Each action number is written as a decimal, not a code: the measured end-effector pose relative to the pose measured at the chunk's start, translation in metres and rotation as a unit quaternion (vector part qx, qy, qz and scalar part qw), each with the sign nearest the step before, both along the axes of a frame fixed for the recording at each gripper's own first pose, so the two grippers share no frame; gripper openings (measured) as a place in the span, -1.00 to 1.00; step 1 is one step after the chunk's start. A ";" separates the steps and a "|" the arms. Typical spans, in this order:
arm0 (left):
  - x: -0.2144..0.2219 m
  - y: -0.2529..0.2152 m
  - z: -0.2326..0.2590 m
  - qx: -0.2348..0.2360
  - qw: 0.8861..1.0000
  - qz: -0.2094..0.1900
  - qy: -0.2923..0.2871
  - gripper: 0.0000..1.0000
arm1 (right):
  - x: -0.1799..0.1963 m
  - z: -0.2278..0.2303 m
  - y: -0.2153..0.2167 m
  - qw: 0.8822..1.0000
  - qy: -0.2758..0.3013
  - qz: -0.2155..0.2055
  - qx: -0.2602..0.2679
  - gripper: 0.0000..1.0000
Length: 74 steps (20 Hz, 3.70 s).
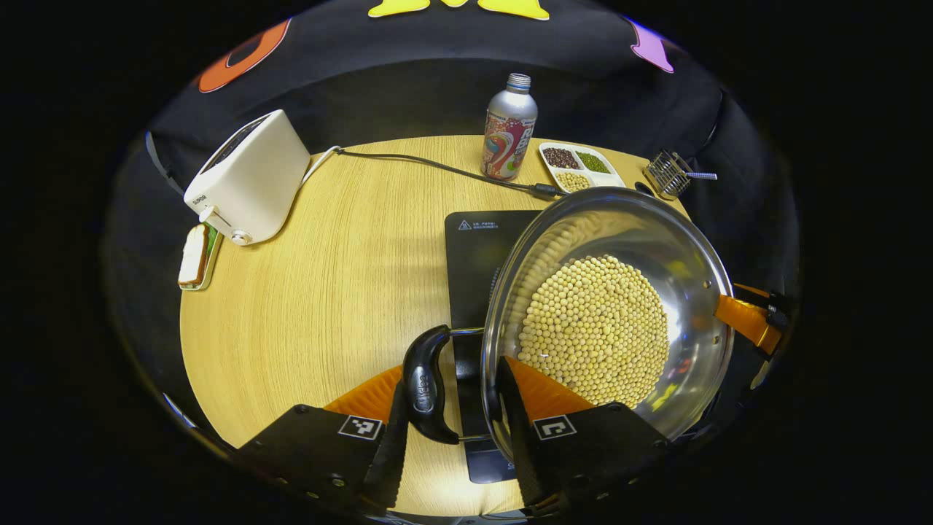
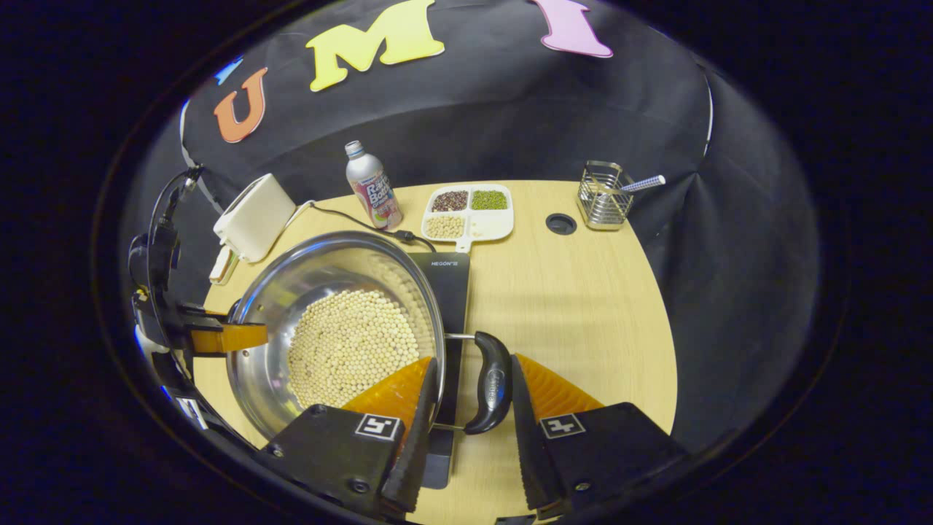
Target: First push the handle of the pot to place it horizontally, then grasp the pot with both hands and set it on the induction cooktop.
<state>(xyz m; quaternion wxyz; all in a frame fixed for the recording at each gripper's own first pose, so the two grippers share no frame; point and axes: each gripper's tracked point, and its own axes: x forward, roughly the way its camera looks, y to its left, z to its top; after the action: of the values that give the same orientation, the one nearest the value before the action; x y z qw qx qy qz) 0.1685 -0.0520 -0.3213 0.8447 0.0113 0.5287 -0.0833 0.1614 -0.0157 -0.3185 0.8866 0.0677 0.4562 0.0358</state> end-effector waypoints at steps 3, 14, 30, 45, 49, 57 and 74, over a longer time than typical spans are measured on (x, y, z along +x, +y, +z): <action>0.002 0.000 -0.003 -0.001 1.000 0.003 0.003 0.20 | 0.005 -0.003 0.002 1.000 0.003 0.005 -0.003 0.07; 0.018 0.003 -0.004 -0.002 1.000 -0.012 0.000 0.21 | 0.009 -0.013 0.002 1.000 0.017 -0.004 -0.004 0.10; 0.018 0.002 -0.001 -0.011 1.000 -0.010 -0.020 0.07 | 0.012 -0.013 0.002 1.000 -0.019 0.004 0.005 0.21; 0.019 0.026 0.099 0.034 0.968 -0.003 -0.250 0.95 | -0.006 0.079 0.046 0.986 -0.157 0.049 -0.006 0.77; 0.002 0.033 0.141 0.033 0.952 0.012 -0.304 0.95 | -0.021 0.119 0.056 0.977 -0.204 0.060 -0.029 0.77; -0.047 0.065 0.260 0.002 0.901 0.044 -0.431 0.94 | -0.077 0.244 0.077 0.941 -0.327 0.056 -0.060 0.79; -0.178 0.103 0.403 -0.002 0.827 0.096 -0.555 0.93 | -0.193 0.381 0.009 0.882 -0.470 -0.019 -0.022 1.00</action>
<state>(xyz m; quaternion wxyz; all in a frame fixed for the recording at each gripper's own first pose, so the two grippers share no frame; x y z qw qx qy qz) -0.0093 0.0506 0.0820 0.9994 0.0031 -0.0305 0.0173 -0.0318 -0.0065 0.0626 0.9987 0.0320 -0.0144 0.0366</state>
